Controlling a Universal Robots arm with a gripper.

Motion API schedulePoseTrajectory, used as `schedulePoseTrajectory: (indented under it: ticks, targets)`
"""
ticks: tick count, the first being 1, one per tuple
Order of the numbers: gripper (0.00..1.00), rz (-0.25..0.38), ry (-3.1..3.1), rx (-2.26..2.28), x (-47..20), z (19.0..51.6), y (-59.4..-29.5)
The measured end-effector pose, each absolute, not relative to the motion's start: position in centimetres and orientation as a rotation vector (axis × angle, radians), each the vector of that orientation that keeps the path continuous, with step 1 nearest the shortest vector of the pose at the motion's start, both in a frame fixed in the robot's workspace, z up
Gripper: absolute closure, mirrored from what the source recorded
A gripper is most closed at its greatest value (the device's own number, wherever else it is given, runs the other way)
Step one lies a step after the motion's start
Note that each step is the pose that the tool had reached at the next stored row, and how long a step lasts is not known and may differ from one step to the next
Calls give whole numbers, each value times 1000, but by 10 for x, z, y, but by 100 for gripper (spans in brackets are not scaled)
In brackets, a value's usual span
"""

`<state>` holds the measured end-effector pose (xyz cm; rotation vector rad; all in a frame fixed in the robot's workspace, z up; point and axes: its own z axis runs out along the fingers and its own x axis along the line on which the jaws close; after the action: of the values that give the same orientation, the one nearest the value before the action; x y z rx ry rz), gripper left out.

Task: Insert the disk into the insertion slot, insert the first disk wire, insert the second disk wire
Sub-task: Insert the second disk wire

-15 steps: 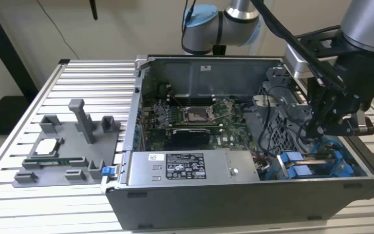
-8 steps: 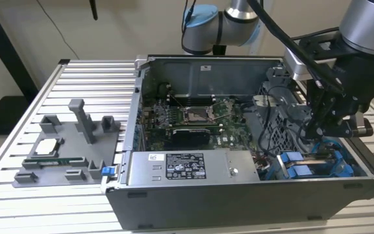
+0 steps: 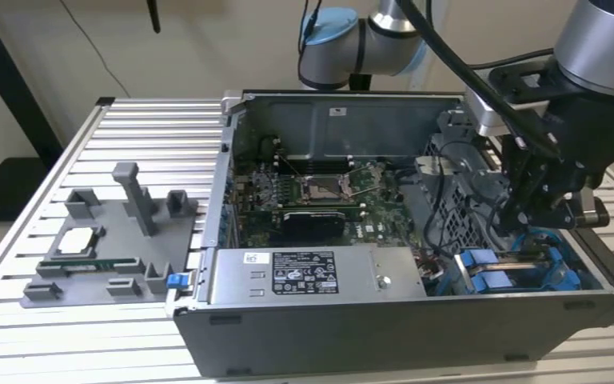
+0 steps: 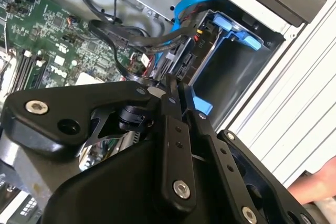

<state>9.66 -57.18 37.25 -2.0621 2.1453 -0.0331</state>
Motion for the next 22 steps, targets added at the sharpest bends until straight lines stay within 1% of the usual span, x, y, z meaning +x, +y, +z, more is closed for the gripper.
schedulePoseTrajectory:
  ticks: [22]
  targets:
    - [100,-33,2143,-2065,105,354,-581]
